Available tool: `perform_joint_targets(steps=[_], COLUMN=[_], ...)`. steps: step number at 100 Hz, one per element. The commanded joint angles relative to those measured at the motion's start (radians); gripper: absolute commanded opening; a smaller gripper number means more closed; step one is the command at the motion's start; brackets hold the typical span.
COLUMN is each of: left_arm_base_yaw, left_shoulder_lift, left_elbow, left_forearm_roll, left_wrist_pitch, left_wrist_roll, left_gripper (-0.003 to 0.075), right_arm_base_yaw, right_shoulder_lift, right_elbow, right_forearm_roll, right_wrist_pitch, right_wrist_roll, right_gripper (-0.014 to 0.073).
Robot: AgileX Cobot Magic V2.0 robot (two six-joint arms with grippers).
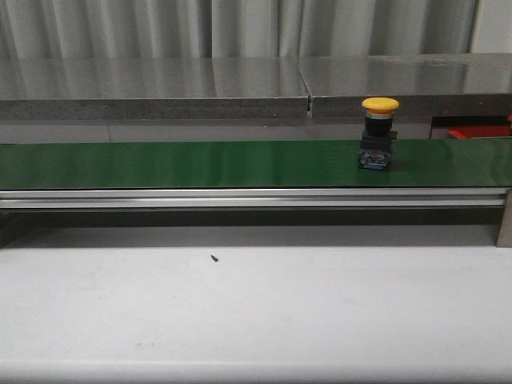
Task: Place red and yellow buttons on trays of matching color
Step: 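Return the open right gripper above the belt's end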
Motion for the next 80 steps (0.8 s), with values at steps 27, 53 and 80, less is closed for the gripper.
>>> perform_joint_targets(steps=[27, 53, 80], left_arm_base_yaw=[-0.007, -0.007, -0.007], left_shoulder_lift=[0.002, 0.002, 0.002], left_elbow=[-0.028, -0.028, -0.028], left_forearm_roll=[-0.015, -0.015, -0.015], left_wrist_pitch=[-0.047, -0.047, -0.047], left_wrist_roll=[-0.001, -0.001, -0.001], left_gripper=[-0.0019, -0.0019, -0.0019], right_arm_base_yaw=[0.041, 0.090, 0.119], right_shoulder_lift=[-0.303, -0.540, -0.692], right_elbow=[0.158, 0.537, 0.922], right_forearm_roll=[0.040, 0.040, 0.044], right_wrist_pitch=[0.034, -0.121, -0.259], right_wrist_roll=[-0.039, -0.106, -0.190], right_gripper=[0.0643, 0.0643, 0.0643])
